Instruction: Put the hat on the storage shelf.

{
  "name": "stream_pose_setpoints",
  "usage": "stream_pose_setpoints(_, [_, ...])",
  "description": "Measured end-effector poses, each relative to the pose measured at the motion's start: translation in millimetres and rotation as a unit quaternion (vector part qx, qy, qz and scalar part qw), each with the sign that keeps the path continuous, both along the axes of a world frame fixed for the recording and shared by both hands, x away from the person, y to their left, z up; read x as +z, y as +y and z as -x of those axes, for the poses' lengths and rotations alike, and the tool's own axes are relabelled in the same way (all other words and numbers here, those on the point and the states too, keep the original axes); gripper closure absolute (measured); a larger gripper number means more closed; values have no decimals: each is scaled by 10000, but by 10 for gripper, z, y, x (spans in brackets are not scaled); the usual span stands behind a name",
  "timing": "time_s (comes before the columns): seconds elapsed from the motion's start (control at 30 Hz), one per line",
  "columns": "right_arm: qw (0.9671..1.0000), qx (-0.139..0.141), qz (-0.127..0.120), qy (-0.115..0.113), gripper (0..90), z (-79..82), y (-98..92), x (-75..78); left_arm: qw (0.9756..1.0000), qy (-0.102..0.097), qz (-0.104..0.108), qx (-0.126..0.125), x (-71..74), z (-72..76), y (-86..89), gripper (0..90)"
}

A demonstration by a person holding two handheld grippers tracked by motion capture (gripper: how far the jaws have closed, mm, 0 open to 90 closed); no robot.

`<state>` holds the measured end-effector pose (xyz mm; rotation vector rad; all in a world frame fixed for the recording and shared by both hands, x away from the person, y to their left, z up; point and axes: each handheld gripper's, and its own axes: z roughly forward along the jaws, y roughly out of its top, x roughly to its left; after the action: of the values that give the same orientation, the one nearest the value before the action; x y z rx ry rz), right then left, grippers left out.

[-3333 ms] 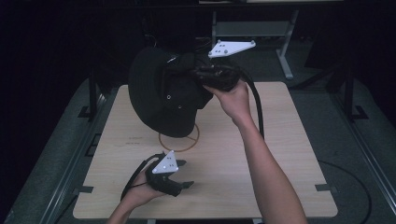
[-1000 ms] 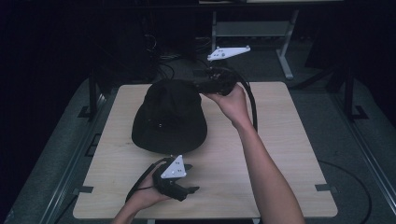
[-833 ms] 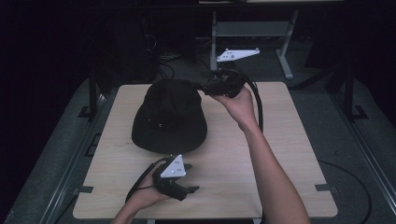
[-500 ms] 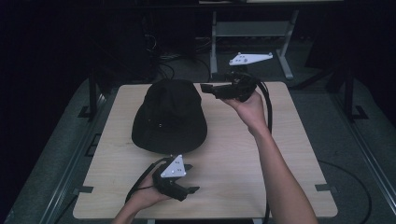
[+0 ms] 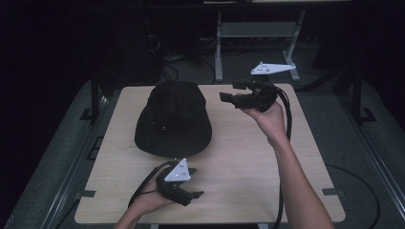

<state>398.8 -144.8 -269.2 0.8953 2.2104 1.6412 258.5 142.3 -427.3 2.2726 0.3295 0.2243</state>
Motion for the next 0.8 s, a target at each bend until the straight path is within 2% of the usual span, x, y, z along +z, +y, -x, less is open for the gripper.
stream_pose_setpoints(0.5, [9998, -186, 42, 108, 223, 169, -308, -222, 10000, 22, 13, 10, 2, -3, 8, 242])
stream_pose_setpoints(0.8, [9992, -347, -6, 183, 206, 355, -537, -368, 10000, 6, -10, -8, 1, -6, 7, 239])
